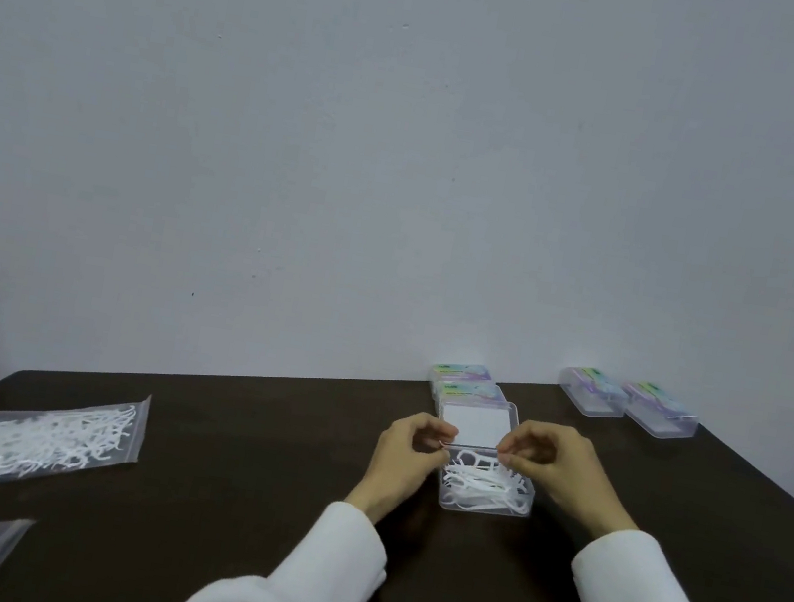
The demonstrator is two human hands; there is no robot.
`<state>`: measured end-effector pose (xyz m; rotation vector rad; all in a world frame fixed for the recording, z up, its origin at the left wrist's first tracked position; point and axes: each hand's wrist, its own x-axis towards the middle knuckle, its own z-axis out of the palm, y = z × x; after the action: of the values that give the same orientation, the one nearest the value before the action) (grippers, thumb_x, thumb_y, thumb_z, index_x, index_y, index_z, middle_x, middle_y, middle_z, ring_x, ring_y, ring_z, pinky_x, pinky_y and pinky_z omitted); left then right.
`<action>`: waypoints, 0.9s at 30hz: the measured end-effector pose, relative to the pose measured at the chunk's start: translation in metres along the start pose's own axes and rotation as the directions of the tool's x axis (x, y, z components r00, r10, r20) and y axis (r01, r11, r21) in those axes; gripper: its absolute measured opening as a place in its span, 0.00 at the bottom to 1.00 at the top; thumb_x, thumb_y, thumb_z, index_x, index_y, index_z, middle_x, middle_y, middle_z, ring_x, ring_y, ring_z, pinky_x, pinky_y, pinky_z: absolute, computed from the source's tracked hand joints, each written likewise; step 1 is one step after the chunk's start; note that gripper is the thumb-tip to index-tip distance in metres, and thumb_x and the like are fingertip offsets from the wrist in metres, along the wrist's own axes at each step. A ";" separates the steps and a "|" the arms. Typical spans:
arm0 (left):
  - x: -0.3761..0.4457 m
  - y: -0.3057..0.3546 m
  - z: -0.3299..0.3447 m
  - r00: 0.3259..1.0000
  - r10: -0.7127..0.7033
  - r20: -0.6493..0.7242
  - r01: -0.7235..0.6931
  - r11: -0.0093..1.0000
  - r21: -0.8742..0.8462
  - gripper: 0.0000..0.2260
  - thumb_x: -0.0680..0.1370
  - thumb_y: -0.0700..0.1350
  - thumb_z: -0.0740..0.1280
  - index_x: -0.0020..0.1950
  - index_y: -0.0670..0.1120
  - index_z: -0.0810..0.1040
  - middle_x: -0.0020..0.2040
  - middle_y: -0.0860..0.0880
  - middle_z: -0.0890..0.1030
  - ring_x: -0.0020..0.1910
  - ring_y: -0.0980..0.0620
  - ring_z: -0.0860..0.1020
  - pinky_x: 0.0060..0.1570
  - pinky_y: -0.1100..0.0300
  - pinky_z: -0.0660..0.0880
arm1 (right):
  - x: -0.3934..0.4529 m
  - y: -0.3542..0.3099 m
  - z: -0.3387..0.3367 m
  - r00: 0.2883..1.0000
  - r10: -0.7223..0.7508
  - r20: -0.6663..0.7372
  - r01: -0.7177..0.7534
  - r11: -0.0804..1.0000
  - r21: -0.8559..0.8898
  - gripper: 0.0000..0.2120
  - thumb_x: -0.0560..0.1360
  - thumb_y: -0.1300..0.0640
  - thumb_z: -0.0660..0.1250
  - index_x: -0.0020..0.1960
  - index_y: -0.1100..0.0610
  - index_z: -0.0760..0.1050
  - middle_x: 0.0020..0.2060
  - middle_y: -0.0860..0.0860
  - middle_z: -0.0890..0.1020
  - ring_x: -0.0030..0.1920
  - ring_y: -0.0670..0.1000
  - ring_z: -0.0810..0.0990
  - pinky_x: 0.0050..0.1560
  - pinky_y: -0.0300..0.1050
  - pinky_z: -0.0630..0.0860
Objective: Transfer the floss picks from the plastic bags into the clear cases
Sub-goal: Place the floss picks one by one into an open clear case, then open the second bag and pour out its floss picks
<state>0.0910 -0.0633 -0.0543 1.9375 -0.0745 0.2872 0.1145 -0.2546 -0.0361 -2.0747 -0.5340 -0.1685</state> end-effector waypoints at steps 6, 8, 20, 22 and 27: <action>0.000 -0.003 0.004 1.000 0.023 -0.015 -0.023 0.999 -0.025 0.11 0.75 0.32 0.66 0.49 0.48 0.79 0.51 0.51 0.81 0.52 0.56 0.78 0.49 0.69 0.75 | -0.001 0.002 0.009 0.994 -0.046 0.102 0.066 0.978 -0.199 0.09 0.71 0.64 0.70 0.41 0.50 0.79 0.40 0.44 0.81 0.42 0.41 0.79 0.40 0.26 0.73; -0.001 -0.002 0.006 1.000 0.022 -0.006 -0.022 0.999 -0.026 0.10 0.76 0.34 0.66 0.49 0.48 0.79 0.52 0.51 0.81 0.53 0.56 0.78 0.53 0.67 0.75 | -0.001 0.004 0.010 0.994 -0.053 0.099 0.076 0.964 -0.253 0.11 0.72 0.63 0.70 0.40 0.47 0.78 0.40 0.43 0.81 0.43 0.41 0.79 0.43 0.30 0.75; -0.017 -0.002 -0.007 0.994 0.093 0.058 -0.104 0.971 0.215 0.13 0.80 0.37 0.60 0.59 0.51 0.77 0.62 0.53 0.77 0.56 0.61 0.75 0.44 0.76 0.69 | -0.003 -0.011 0.024 0.984 -0.130 0.122 0.165 0.920 -0.356 0.08 0.74 0.59 0.68 0.43 0.46 0.77 0.46 0.45 0.78 0.47 0.42 0.76 0.49 0.31 0.70; -0.025 -0.004 -0.016 0.994 0.094 0.060 -0.106 0.964 0.245 0.14 0.80 0.36 0.59 0.60 0.51 0.76 0.63 0.53 0.76 0.56 0.62 0.74 0.50 0.75 0.68 | -0.005 -0.018 0.031 0.980 -0.141 0.142 0.182 0.921 -0.345 0.07 0.74 0.59 0.67 0.44 0.46 0.77 0.47 0.45 0.78 0.47 0.41 0.75 0.48 0.29 0.70; -0.051 -0.008 -0.061 0.997 0.035 0.074 -0.056 0.951 0.305 0.15 0.79 0.37 0.61 0.62 0.52 0.75 0.64 0.54 0.75 0.65 0.60 0.70 0.64 0.65 0.65 | -0.009 -0.043 0.059 0.963 -0.187 0.195 0.247 0.903 -0.351 0.09 0.76 0.60 0.64 0.53 0.49 0.78 0.51 0.45 0.78 0.52 0.43 0.76 0.56 0.36 0.72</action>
<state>0.0329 -0.0078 -0.0522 2.2583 -0.1252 0.2757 0.0827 -0.1882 -0.0376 -2.4073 -0.8906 -0.2544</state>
